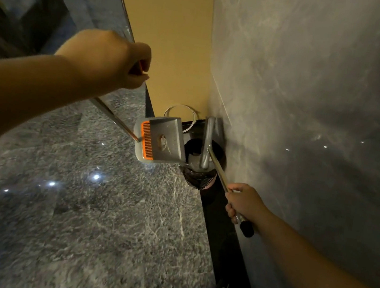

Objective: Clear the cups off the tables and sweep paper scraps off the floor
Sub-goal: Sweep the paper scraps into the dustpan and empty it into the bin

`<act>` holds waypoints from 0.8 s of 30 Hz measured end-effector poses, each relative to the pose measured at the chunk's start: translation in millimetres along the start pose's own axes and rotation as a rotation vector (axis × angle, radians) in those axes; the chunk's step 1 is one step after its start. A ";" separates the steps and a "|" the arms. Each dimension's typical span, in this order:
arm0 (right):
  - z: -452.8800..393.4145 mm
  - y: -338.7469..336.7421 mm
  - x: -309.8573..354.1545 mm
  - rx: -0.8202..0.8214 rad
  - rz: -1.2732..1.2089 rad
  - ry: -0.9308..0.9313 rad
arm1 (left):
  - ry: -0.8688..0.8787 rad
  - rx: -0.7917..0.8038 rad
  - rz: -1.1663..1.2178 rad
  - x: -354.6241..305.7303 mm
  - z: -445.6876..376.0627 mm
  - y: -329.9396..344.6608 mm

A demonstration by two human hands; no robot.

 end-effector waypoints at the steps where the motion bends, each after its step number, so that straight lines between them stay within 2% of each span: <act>1: 0.0 1.9 -0.5 0.004 -0.007 0.006 | -0.013 0.015 0.003 2.1 3.6 2.1; 6: 2.0 8.8 0.3 -0.002 0.034 0.005 | -0.054 0.049 0.041 -5.8 24.2 23.9; 15: 15.7 12.9 8.0 -0.024 0.101 -0.040 | -0.054 -0.057 0.066 -19.2 23.1 28.3; 21: 24.3 6.6 4.9 -0.017 0.051 -0.030 | -0.041 0.065 0.065 -41.6 12.1 57.8; 24: 26.5 5.1 2.4 -0.026 0.059 -0.033 | -0.077 0.037 0.090 -40.5 12.2 66.6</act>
Point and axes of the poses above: each hand's wrist, its own z-axis away from the middle knuckle, its own y-axis out of the palm, x = y × z, the point moved 7 cm from there along -z, towards the middle knuckle, and after that the axes turned 3 degrees about y, right-handed, at the moved point
